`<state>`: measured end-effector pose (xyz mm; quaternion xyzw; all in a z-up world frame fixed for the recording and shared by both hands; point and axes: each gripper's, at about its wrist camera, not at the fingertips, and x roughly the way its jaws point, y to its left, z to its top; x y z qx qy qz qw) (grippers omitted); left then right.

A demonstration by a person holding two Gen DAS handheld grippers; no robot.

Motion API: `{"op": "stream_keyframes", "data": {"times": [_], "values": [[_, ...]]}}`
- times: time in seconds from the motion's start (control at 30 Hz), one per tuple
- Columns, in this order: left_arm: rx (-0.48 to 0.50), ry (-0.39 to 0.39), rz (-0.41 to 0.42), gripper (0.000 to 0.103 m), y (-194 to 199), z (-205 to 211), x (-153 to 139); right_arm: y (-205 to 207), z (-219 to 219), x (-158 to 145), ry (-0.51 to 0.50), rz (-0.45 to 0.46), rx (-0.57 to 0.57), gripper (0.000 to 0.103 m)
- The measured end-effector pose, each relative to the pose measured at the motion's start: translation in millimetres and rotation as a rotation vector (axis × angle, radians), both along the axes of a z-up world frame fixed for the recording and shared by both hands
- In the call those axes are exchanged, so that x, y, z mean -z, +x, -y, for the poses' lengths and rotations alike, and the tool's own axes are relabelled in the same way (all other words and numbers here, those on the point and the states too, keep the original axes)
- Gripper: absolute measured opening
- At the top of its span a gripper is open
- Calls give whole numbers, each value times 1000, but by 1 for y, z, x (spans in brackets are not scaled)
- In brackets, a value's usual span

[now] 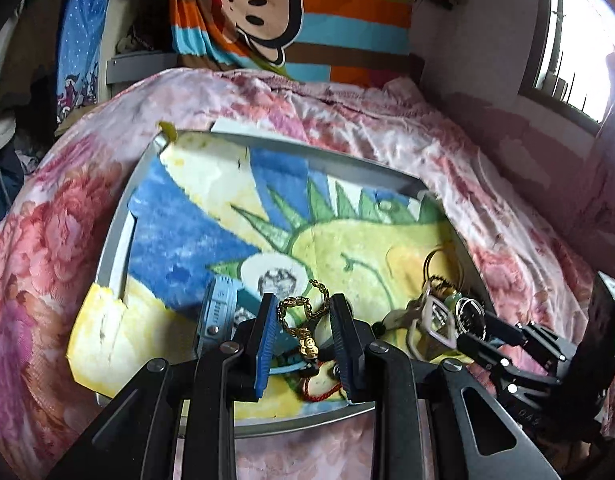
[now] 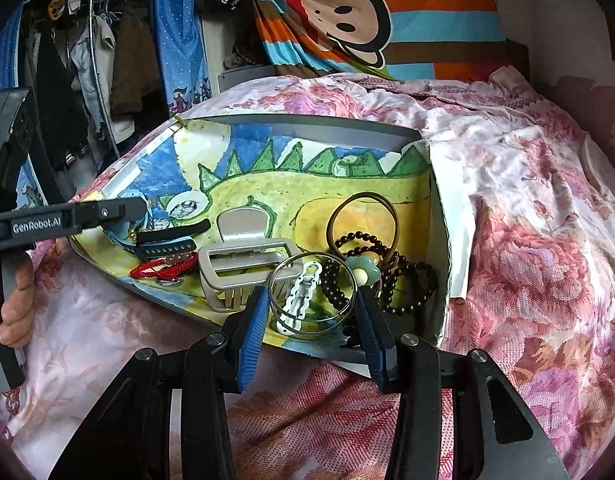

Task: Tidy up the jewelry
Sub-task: 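Carry the gold chain and silver rings into the tray and open both tools, then lift both tools away from the tray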

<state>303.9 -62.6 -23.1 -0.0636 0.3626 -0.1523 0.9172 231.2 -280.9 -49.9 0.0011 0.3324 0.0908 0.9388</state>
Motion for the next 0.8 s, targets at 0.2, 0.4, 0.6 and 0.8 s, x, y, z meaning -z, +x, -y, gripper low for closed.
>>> {"op": "stream_keyframes", "data": {"times": [0.2, 0.4, 0.6, 0.8], "values": [[3, 41, -35, 26, 1, 6, 9, -1, 0, 0, 2, -5, 4, 53], [-9, 47, -46, 60, -3, 8, 7, -9, 7, -10, 26, 21, 40, 63], [-54, 34, 70, 80, -27, 6, -16, -30, 19, -34, 81, 110, 97, 83], [-84, 71, 178, 98, -59, 7, -44, -63, 23, -67, 134, 242, 138, 97]]}}
